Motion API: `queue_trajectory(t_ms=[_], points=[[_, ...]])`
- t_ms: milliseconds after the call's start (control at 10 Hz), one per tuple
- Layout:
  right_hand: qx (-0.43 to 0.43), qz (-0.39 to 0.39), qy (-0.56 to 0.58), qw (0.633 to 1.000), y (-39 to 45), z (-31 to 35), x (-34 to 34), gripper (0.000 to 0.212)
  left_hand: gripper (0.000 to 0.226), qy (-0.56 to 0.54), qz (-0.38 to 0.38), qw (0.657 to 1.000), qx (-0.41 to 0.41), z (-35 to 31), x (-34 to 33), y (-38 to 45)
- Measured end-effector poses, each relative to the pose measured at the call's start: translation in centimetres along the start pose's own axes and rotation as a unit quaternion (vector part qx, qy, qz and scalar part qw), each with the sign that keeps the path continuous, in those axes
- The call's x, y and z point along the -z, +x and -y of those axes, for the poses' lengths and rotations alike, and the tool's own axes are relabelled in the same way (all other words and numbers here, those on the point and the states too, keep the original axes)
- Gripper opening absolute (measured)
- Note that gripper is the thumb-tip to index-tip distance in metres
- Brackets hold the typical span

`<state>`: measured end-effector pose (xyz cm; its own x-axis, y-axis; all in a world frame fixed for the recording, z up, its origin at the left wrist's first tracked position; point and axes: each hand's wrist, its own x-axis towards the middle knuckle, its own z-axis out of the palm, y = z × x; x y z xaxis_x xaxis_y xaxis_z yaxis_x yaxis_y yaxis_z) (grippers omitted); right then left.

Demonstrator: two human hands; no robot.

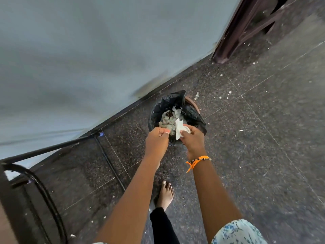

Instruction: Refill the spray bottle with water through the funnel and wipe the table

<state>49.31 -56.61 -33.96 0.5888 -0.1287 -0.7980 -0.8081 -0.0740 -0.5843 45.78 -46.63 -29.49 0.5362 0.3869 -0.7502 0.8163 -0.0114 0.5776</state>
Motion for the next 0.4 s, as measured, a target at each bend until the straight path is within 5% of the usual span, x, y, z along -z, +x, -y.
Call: queue_trajectory(t_ms=[200, 400], points=[[-0.029, 0.024, 0.037, 0.999, 2.9, -1.0, -0.3, 0.044, 0.020, 0.000, 0.000, 1.000, 0.013, 1.3, -1.2, 1.6], [-0.029, 0.028, 0.043, 0.998, 1.8, -1.4, 0.2, 0.025, 0.019, -0.011, -0.001, 0.999, 0.031, 1.8, -1.3, 0.9]])
